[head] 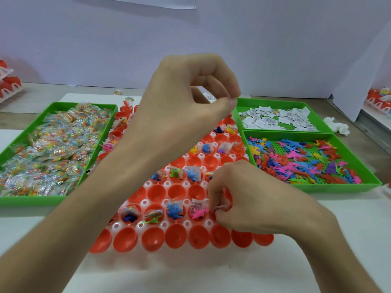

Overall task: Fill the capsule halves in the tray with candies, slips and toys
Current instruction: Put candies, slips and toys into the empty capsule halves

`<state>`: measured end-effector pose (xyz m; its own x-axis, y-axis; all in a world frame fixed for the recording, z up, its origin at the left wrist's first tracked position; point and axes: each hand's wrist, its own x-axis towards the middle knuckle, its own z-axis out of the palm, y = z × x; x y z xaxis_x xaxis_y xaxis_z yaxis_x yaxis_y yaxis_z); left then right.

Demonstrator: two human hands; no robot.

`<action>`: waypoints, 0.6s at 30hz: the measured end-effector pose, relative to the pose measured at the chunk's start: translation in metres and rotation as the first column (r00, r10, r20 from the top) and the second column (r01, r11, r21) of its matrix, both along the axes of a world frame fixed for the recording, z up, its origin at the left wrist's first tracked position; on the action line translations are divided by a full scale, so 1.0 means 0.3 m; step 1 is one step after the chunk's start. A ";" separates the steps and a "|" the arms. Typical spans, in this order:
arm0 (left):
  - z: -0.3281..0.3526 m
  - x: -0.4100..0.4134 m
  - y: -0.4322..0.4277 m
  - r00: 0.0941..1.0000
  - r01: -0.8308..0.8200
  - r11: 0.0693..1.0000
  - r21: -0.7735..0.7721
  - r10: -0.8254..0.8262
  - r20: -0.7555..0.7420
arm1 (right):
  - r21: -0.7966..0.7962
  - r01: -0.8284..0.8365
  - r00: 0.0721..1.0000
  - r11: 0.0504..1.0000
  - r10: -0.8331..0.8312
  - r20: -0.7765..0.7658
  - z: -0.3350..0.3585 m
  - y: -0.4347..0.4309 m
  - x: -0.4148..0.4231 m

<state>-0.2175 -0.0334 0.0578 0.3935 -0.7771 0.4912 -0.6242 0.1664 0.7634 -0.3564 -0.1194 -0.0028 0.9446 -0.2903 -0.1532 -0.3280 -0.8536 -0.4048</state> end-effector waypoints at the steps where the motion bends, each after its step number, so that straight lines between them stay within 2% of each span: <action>1: 0.000 0.000 0.000 1.000 0.000 1.000 -0.002 0.000 -0.004 | 0.002 -0.002 1.000 1.000 0.002 0.003 0.002 -0.006 -0.002; 14: 0.001 0.005 0.004 1.000 -0.007 1.000 0.000 0.007 0.024 | 0.134 -0.061 0.998 0.989 0.056 0.040 0.046 -0.059 -0.028; 18: 0.001 0.012 0.006 1.000 -0.009 1.000 -0.009 0.009 0.030 | 0.184 -0.049 0.985 0.982 0.017 0.170 0.081 -0.095 -0.060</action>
